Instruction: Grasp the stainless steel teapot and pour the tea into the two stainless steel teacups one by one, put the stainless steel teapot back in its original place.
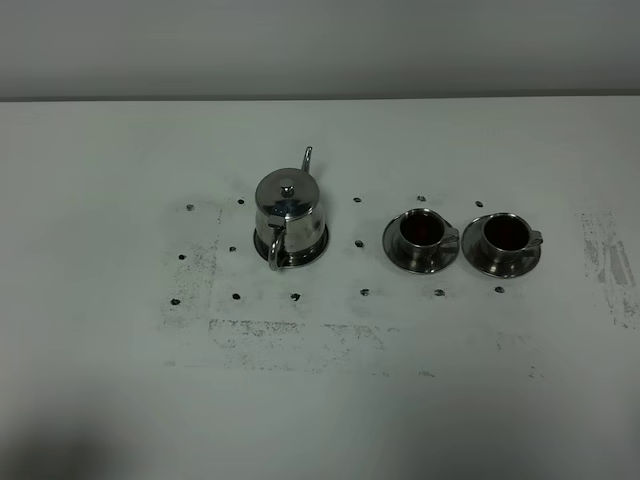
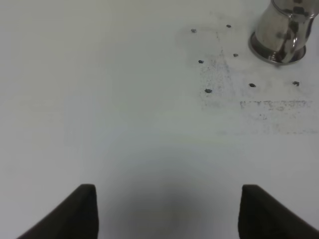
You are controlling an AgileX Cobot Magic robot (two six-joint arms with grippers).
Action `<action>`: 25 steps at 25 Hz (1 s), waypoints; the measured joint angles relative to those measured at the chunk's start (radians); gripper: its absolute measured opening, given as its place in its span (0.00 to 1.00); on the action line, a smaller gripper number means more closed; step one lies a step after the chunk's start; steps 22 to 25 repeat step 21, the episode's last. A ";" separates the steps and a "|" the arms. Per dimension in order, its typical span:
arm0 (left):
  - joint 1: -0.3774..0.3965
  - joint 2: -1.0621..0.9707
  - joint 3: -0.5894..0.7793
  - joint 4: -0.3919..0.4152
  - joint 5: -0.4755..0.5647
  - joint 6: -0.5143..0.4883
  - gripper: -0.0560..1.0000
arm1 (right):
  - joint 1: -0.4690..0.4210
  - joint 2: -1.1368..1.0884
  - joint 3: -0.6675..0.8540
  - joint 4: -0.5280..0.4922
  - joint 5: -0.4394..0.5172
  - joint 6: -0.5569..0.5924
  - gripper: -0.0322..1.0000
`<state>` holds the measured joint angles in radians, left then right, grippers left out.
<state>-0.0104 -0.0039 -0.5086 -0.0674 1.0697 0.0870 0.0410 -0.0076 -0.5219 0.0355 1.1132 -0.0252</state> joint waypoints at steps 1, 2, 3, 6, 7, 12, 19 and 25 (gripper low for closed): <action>-0.001 0.000 0.000 0.000 0.000 0.000 0.59 | 0.000 0.000 0.000 0.000 0.000 0.000 0.51; -0.002 0.000 0.000 0.000 0.000 0.000 0.59 | 0.000 0.000 0.000 0.000 0.000 0.000 0.51; -0.002 0.000 0.000 0.000 0.000 0.000 0.59 | 0.000 0.000 0.000 0.000 0.000 0.000 0.51; -0.003 0.000 0.000 0.000 0.000 0.000 0.59 | 0.000 0.000 0.000 0.000 0.000 0.000 0.51; -0.003 0.000 0.000 0.000 0.000 0.000 0.59 | 0.000 0.000 0.000 0.000 0.000 0.000 0.51; -0.003 0.000 0.000 0.000 0.000 0.000 0.59 | 0.000 0.000 0.000 0.000 0.000 0.000 0.51; -0.003 0.000 0.000 0.000 0.000 0.000 0.59 | 0.000 0.000 0.000 0.000 0.000 0.000 0.51; -0.003 0.000 0.000 0.000 0.000 0.000 0.59 | 0.000 0.000 0.000 0.000 0.000 0.000 0.51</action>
